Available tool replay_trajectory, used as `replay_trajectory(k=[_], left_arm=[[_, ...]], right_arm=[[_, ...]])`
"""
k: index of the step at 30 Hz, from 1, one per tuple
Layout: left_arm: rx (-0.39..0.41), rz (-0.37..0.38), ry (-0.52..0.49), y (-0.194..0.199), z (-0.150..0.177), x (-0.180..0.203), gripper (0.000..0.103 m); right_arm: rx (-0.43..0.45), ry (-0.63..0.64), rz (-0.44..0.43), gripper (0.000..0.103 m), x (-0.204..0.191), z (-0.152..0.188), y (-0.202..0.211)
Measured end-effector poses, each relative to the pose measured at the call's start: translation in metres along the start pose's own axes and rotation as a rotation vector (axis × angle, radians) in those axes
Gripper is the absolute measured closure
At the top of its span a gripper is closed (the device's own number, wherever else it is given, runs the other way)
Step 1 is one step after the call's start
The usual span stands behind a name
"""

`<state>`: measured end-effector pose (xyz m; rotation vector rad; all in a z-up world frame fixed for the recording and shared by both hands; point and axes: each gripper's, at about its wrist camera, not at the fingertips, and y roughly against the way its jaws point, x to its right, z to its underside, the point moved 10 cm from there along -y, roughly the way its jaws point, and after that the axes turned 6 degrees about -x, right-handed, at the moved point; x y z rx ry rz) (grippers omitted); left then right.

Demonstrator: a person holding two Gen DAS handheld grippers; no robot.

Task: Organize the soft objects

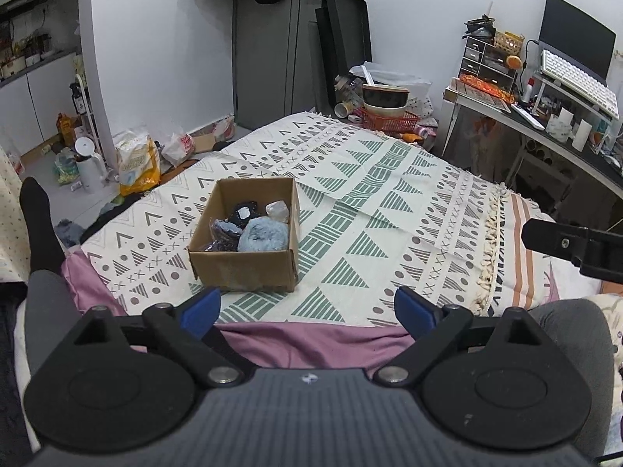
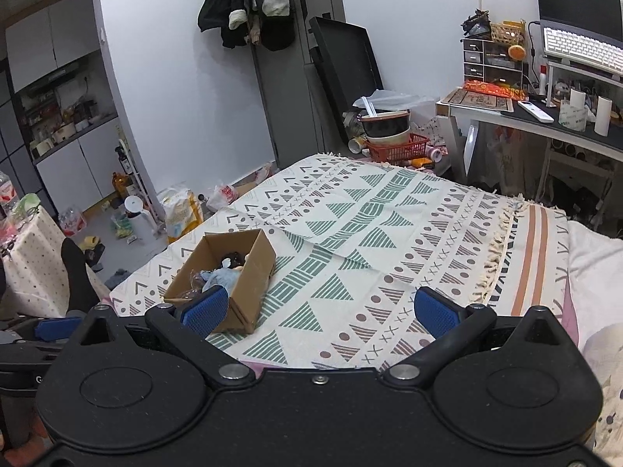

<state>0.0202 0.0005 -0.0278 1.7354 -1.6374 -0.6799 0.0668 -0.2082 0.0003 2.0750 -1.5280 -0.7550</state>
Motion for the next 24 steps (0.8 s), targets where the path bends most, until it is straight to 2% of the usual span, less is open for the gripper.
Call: replay_trajectory(k=[13, 24], left_arm=[[0.055, -0.017, -0.031, 0.029, -0.002, -0.001, 0.008], [0.079, 0.011, -0.05, 0.043, -0.005, 0.007, 0.008]], right_arm=[[-0.007, -0.02, 0.029, 0.0, 0.012, 0.009, 0.022], [-0.015, -0.028, 0.044, 0.0, 0.02, 0.012, 0.03]])
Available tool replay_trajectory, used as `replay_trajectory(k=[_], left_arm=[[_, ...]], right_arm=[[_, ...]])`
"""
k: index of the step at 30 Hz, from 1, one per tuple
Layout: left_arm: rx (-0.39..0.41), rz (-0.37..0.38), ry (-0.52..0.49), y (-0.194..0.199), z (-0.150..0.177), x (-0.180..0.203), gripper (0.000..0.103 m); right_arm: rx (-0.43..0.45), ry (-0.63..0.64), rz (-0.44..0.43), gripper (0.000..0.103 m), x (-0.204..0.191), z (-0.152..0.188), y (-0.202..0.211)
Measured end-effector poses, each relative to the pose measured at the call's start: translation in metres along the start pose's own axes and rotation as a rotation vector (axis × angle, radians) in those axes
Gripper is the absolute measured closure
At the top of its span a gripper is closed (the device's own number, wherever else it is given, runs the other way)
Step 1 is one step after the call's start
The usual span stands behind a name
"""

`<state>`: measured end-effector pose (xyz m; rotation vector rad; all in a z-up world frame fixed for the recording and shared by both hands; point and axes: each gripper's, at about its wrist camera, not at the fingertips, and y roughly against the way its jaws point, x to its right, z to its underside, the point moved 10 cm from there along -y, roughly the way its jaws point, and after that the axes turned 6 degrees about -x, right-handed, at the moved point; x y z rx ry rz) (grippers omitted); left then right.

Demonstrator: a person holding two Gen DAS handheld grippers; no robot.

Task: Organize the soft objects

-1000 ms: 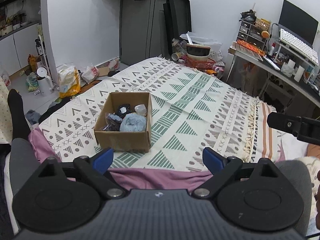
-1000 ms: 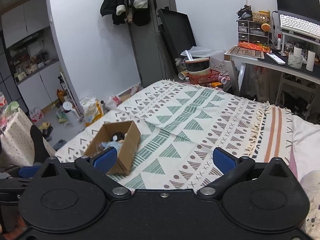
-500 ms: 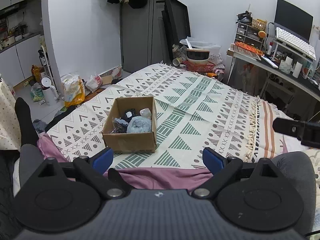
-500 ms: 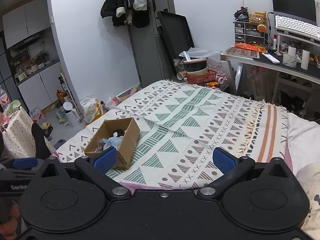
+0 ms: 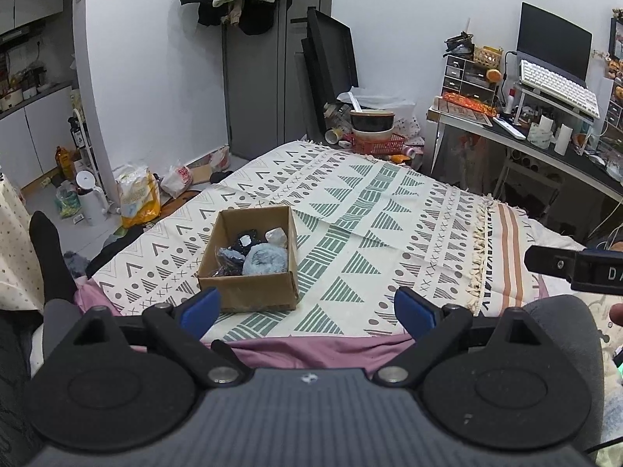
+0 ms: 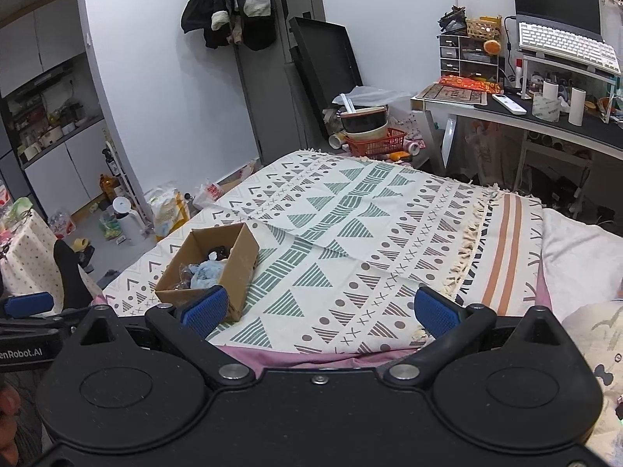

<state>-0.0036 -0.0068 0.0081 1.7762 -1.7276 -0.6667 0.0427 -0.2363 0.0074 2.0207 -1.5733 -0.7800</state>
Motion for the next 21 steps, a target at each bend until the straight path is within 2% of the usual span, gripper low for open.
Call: replay_trajectory(k=[21], left_arm=[[-0.011, -0.008, 0.006, 0.0033, 0.0014, -0.0013, 0.008]], right_arm=[[-0.001, -0.003, 0.007, 0.0, 0.0031, -0.0002, 0.0054]])
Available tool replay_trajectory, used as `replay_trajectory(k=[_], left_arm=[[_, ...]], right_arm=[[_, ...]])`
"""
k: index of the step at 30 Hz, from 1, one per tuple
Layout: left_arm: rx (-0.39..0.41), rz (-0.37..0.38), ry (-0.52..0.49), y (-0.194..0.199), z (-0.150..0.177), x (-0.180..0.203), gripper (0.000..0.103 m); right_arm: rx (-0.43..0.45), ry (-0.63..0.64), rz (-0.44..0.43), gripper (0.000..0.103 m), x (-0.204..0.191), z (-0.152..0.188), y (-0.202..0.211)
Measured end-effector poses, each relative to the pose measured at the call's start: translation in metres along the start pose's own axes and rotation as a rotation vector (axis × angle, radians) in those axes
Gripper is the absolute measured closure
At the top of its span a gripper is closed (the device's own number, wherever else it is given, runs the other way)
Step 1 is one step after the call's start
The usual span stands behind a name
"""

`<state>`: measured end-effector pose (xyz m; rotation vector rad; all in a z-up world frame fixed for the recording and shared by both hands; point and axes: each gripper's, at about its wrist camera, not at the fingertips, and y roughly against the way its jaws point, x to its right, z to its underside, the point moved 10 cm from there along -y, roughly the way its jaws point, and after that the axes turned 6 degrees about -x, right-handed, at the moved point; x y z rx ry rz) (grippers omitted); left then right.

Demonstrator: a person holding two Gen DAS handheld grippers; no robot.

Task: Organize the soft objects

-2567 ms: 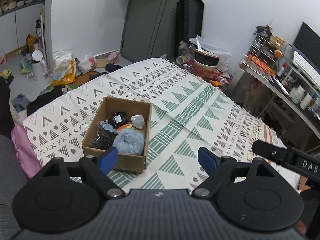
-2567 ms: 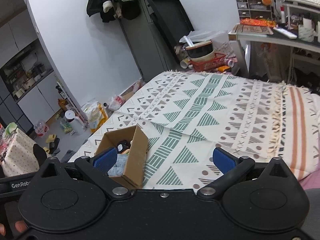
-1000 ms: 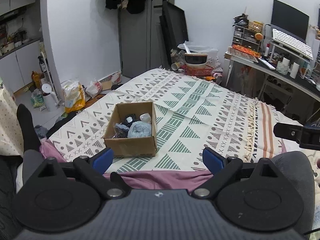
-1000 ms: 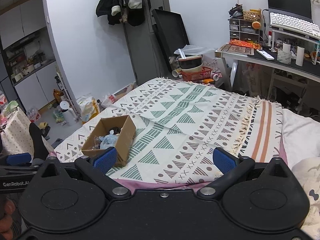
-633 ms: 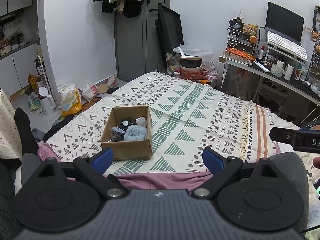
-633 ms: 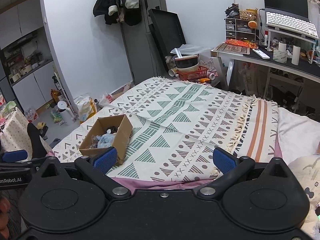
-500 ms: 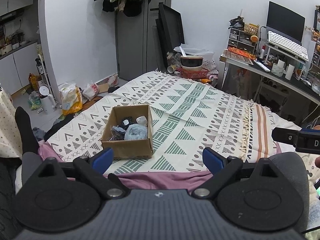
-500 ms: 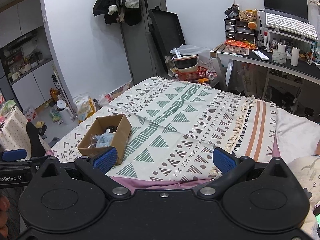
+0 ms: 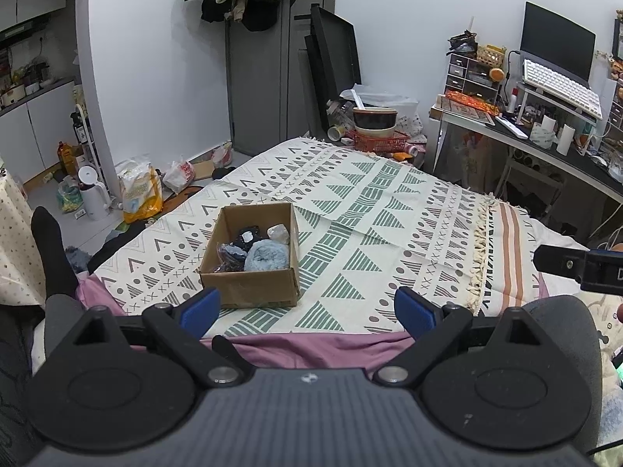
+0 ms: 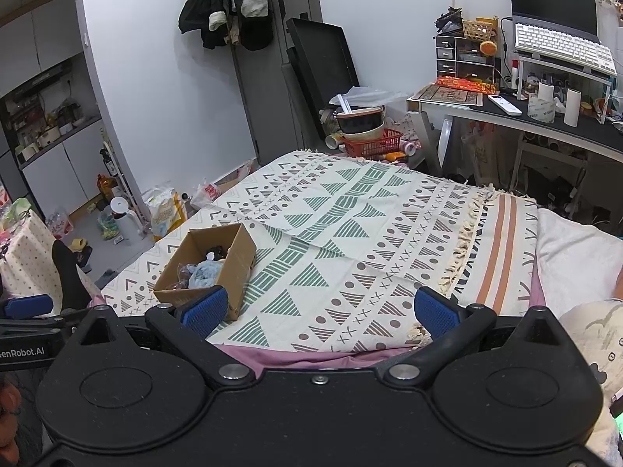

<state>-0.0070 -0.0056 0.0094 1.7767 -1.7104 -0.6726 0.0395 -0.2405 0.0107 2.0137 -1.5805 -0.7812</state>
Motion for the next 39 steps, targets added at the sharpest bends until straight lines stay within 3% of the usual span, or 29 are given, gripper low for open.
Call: replay_trajectory(k=[39], left_arm=[[-0.015, 0.002, -0.011, -0.0017, 0.0025, 0.0038, 0.008]], right_arm=[[-0.01, 0.007, -0.012, 0.0, -0.0022, 0.0027, -0.0007]])
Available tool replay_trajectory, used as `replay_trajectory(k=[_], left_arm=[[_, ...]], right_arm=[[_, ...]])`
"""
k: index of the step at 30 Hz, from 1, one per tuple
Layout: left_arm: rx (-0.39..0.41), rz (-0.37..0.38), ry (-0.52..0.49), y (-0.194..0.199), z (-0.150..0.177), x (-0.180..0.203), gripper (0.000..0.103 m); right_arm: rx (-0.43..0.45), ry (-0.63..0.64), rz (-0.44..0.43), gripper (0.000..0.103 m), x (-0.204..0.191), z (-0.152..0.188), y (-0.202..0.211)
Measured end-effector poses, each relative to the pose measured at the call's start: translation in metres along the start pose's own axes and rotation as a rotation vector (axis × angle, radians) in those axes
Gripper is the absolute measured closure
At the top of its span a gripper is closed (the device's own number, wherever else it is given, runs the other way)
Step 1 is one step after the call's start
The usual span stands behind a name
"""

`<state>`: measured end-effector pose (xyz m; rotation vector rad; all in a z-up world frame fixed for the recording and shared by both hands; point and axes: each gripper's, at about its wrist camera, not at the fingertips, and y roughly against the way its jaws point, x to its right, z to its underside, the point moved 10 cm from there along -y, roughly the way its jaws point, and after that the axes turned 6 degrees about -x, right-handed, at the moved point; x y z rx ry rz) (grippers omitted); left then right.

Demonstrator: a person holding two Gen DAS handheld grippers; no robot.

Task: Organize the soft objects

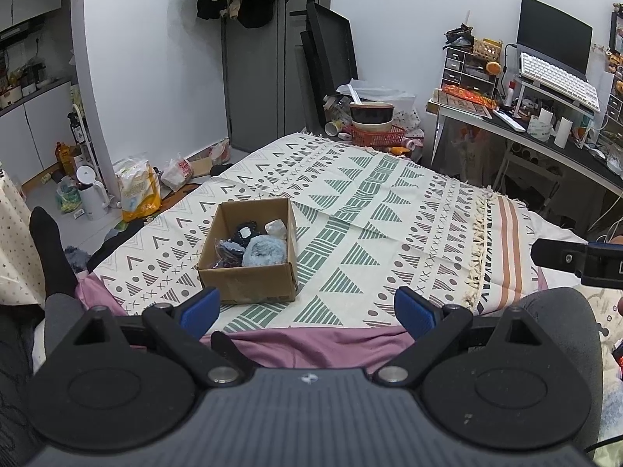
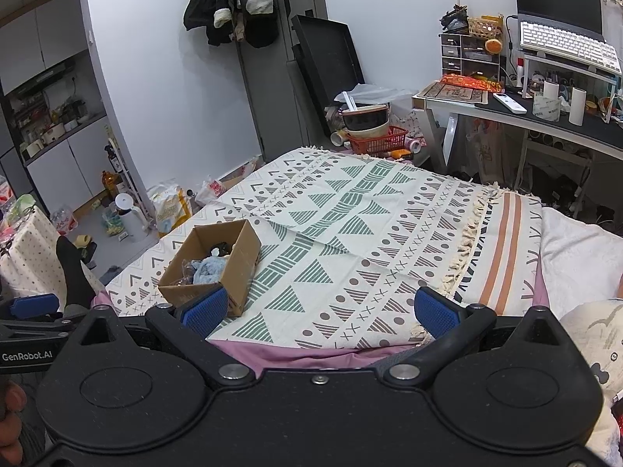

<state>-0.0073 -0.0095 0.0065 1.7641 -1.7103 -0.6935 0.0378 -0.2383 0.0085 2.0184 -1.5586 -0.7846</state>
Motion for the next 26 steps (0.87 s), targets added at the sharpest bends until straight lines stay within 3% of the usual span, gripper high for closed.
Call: replay_trajectory(k=[26], left_arm=[[0.008, 0.05, 0.004, 0.0057, -0.0029, 0.0088, 0.008]], right_arm=[[-0.001, -0.001, -0.011, 0.0, 0.002, 0.0003, 0.0057]])
